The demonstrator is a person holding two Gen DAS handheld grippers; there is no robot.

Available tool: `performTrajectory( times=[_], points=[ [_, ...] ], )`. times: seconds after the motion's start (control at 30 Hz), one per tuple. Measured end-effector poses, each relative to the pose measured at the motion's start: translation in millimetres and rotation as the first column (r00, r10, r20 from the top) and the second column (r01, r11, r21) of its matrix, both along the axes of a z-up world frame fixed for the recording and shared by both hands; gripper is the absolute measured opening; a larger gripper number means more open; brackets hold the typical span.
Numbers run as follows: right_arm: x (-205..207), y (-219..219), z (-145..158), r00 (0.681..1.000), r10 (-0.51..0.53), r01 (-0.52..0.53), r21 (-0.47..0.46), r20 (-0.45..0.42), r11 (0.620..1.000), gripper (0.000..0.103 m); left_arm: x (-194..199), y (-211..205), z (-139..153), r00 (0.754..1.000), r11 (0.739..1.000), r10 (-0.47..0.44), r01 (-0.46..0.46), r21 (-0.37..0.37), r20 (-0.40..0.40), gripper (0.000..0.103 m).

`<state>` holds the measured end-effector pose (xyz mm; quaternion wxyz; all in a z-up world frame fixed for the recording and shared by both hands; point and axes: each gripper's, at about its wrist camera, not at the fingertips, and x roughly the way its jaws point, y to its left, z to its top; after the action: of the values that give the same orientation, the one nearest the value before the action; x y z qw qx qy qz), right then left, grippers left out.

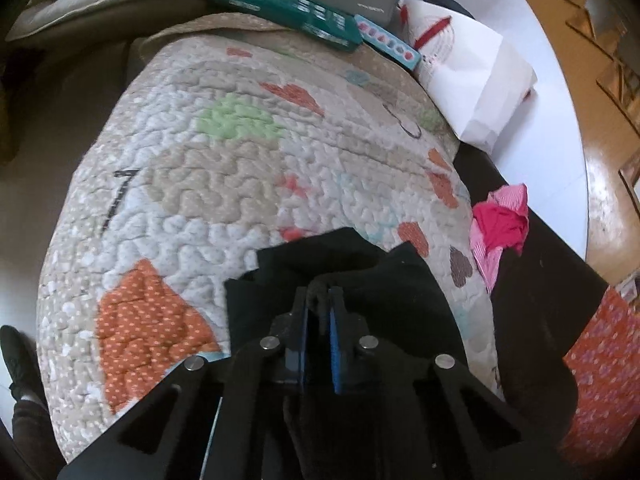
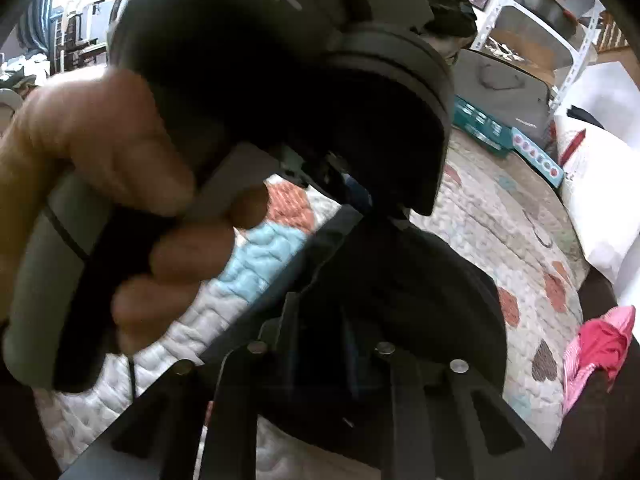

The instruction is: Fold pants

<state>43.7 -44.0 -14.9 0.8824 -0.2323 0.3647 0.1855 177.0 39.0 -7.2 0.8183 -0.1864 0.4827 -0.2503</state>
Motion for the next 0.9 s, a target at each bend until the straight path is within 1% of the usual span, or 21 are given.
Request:
performTrajectory(
  times=[0.07, 0.17, 0.23, 0.3, 0.33, 0.37, 0.4, 0.43, 0.5, 0.53, 0.57, 0.6, 0.67, 0.73, 0.8, 0.83, 0.9],
  points=[
    [1, 9, 5, 1.000, 0.022, -0.022, 0.011, 0.002, 1.000, 0.017, 3, 8, -2, 1.000, 1.000, 0.024, -0.024, 0.002, -0.013, 0.008],
    [9, 17, 0, 0.999, 0.040, -0.039, 0.025, -0.020, 0.999, 0.017, 9, 20, -15, 0.996, 0.998, 0.059, -0.059, 0.004, -0.063, 0.009],
    [12, 21, -7, 0.998, 0.043, -0.041, 0.045, -0.049, 0.998, 0.017, 10, 21, -22, 0.995, 0.997, 0.072, -0.069, 0.034, -0.075, 0.010],
    [13, 24, -15, 0.997, 0.047, -0.044, 0.052, -0.063, 0.998, 0.018, 10, 17, -25, 0.995, 0.995, 0.077, -0.072, 0.072, -0.067, 0.012],
    [13, 24, -19, 0.996, 0.051, -0.048, 0.053, -0.068, 0.997, 0.020, 10, 14, -25, 0.995, 0.992, 0.081, -0.075, 0.100, -0.060, 0.017],
    [12, 23, -22, 0.996, 0.058, -0.054, 0.058, -0.073, 0.997, 0.023, 10, 13, -26, 0.995, 0.990, 0.087, -0.080, 0.117, -0.057, 0.027],
    [11, 23, -24, 0.996, 0.064, -0.059, 0.060, -0.070, 0.996, 0.029, 10, 13, -28, 0.994, 0.986, 0.098, -0.090, 0.141, -0.055, 0.032],
    [8, 22, -24, 0.995, 0.075, -0.071, 0.063, -0.069, 0.996, 0.032, 9, 17, -30, 0.991, 0.984, 0.117, -0.108, 0.144, -0.059, 0.042],
    [2, 17, -21, 0.992, 0.103, -0.097, 0.067, -0.079, 0.993, 0.043, 9, 30, -31, 0.987, 0.988, 0.138, -0.131, 0.078, -0.087, 0.043],
    [-3, 13, -16, 0.989, 0.119, -0.113, 0.072, -0.083, 0.991, 0.046, 8, 39, -30, 0.983, 0.988, 0.154, -0.151, 0.041, -0.102, 0.043],
    [-10, 4, -7, 0.988, 0.129, -0.121, 0.093, -0.086, 0.988, 0.051, 6, 50, -27, 0.978, 0.983, 0.184, -0.183, 0.023, -0.100, 0.043],
    [-18, -3, 1, 0.988, 0.128, -0.117, 0.117, -0.088, 0.986, 0.055, 3, 60, -21, 0.973, 0.976, 0.217, -0.216, 0.020, -0.085, 0.042],
    [-32, -28, 19, 0.990, 0.105, -0.087, 0.175, -0.094, 0.981, 0.056, -4, 74, -7, 0.960, 0.961, 0.278, -0.277, 0.023, -0.046, 0.041],
    [-38, -55, 34, 0.994, 0.064, -0.045, 0.213, -0.085, 0.976, 0.056, -15, 81, 10, 0.953, 0.953, 0.302, -0.302, -0.015, -0.004, 0.041],
    [-36, -86, 48, 0.997, -0.008, 0.026, 0.256, -0.072, 0.966, 0.056, -23, 76, 23, 0.955, 0.954, 0.296, -0.294, -0.061, 0.019, 0.041],
    [-31, -101, 52, 0.996, -0.046, 0.067, 0.283, -0.081, 0.957, 0.056, -28, 67, 30, 0.961, 0.959, 0.275, -0.272, -0.078, 0.027, 0.041],
    [-14, -128, 50, 0.983, -0.132, 0.167, 0.332, -0.126, 0.928, 0.056, -34, 44, 34, 0.974, 0.972, 0.224, -0.221, -0.076, 0.034, 0.041]
  ],
)
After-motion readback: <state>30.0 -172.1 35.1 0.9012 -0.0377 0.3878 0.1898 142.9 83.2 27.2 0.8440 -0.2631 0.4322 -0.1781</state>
